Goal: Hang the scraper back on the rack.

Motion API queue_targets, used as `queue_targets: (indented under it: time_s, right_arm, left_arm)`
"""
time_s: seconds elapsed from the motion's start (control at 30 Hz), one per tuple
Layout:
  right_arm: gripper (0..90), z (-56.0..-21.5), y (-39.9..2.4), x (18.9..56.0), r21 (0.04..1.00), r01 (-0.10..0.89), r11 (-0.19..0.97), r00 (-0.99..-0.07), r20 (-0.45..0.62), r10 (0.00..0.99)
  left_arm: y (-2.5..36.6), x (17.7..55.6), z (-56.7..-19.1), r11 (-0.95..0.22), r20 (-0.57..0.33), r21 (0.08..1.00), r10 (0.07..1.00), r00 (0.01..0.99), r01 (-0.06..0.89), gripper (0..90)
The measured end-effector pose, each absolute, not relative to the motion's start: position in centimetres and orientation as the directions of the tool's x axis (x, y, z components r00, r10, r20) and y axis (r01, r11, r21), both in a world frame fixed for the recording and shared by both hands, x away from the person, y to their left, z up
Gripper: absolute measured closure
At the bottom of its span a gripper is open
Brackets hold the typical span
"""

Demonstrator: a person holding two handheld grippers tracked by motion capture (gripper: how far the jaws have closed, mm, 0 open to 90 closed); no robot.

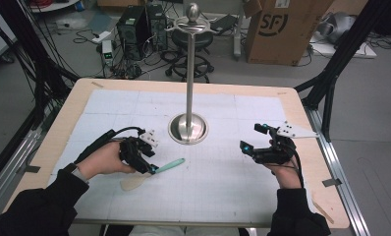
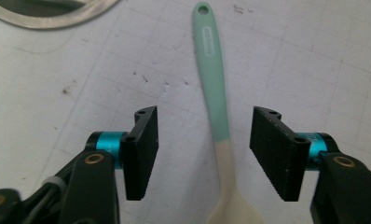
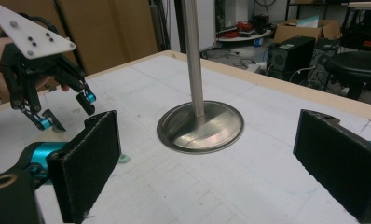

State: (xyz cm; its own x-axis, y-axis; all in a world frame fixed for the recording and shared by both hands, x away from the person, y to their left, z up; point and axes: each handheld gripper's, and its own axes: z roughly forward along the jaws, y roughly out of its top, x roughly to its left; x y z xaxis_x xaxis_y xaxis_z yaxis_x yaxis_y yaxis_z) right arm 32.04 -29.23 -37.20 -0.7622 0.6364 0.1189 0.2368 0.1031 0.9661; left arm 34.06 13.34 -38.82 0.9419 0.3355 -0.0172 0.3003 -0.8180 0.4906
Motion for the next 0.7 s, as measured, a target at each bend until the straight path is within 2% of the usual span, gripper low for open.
queue_targets:
  time_s: [0.1,0.23,0.5,0.7]
  right_arm:
    - [6.6,-37.2,-29.2,32.1,0.966,0.239,0.102,-0.761,0.121,0.637]
    - [6.5,-37.3,-29.3,32.1,0.965,0.24,0.102,-0.761,0.122,0.637]
    - [6.5,-37.3,-29.3,32.0,0.966,0.24,0.097,-0.76,0.125,0.637]
    - [6.6,-37.3,-29.4,32.1,0.967,0.236,0.097,-0.761,0.122,0.637]
  left_arm:
    - [12.8,34.0,-39.0,-0.843,-0.024,0.442,0.329,0.944,0.306,47.2]
    - [12.1,34.0,-39.3,-0.877,-0.04,0.369,0.316,0.948,0.308,56.9]
    - [11.1,33.9,-40.0,-0.918,-0.047,0.274,0.284,0.958,0.285,64.2]
    - [11.1,34.0,-40.3,-0.921,-0.048,0.226,0.315,0.948,0.318,70.6]
